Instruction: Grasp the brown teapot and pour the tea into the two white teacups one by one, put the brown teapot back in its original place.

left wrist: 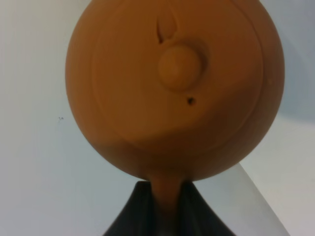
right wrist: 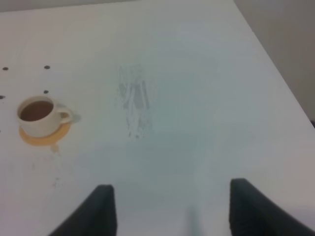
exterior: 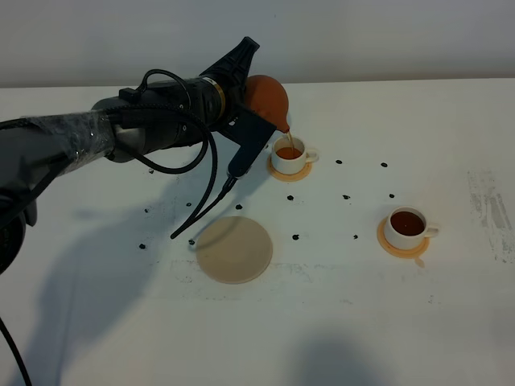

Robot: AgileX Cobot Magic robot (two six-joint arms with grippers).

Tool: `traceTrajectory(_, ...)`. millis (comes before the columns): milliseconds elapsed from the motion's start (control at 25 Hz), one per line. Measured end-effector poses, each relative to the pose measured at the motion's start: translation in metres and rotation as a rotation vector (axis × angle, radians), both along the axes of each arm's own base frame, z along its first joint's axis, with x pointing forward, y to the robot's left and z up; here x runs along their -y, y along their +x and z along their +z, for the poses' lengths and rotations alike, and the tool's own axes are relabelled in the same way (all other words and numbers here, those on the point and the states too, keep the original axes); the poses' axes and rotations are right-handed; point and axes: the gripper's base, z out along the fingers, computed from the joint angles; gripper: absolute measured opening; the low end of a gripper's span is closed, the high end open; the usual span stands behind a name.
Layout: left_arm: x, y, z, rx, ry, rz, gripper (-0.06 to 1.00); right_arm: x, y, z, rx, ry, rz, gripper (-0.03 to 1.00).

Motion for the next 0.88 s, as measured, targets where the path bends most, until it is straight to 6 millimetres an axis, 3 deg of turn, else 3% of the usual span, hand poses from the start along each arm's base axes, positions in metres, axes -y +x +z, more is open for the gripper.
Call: traceTrajectory(880, 0.0003, 0.0, 0.0001, 0.028, 0.068, -0.05, 0.1, 0.0, 0.0, 0.0, 0.0, 0.0, 0.0, 0.5)
